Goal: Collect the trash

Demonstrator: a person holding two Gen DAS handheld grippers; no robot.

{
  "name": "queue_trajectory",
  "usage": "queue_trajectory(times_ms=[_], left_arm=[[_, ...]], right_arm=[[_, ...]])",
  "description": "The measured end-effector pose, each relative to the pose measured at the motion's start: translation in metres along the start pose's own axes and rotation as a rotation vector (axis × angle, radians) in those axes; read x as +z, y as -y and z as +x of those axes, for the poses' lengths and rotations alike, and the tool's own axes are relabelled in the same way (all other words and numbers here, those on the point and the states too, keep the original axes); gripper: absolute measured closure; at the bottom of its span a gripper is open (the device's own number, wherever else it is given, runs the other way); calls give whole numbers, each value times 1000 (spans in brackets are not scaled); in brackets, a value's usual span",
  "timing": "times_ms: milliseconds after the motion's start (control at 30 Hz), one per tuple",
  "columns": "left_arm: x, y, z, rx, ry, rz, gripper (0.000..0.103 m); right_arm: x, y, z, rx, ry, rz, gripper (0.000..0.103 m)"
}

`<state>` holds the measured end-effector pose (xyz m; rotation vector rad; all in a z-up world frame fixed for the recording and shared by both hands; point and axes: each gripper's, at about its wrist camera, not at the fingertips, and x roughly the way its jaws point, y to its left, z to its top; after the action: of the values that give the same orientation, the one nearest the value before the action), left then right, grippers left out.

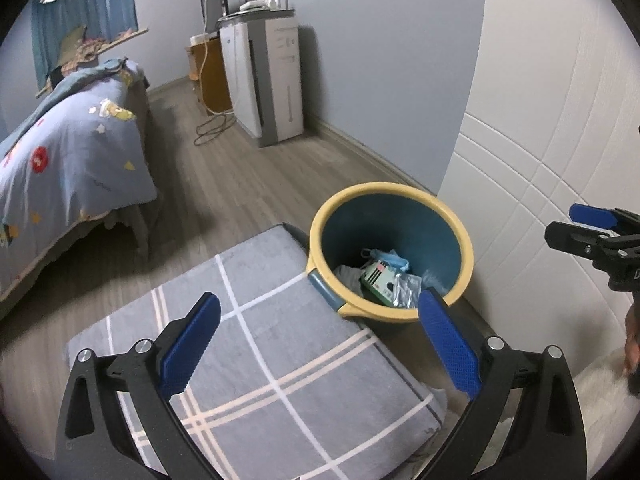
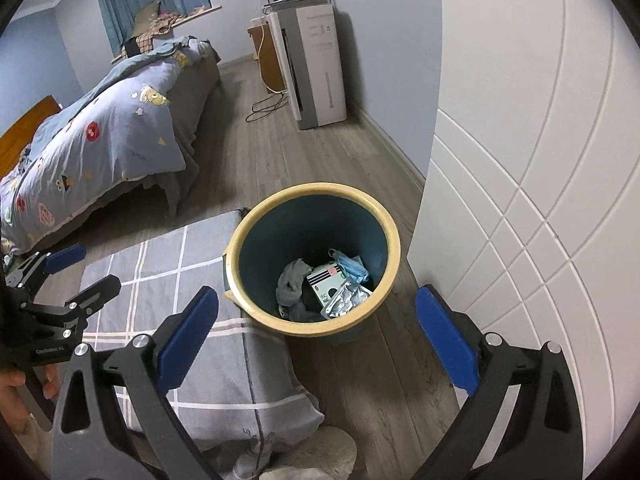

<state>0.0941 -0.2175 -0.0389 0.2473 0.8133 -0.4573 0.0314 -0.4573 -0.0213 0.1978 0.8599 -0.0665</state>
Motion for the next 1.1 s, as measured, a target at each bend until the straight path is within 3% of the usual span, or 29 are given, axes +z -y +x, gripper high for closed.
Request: queue_trajectory(times_ms=[1100], left_arm=[[-2, -2, 0, -25, -20, -7, 5]], right_arm=[[0, -2, 2, -5, -11, -6, 6]])
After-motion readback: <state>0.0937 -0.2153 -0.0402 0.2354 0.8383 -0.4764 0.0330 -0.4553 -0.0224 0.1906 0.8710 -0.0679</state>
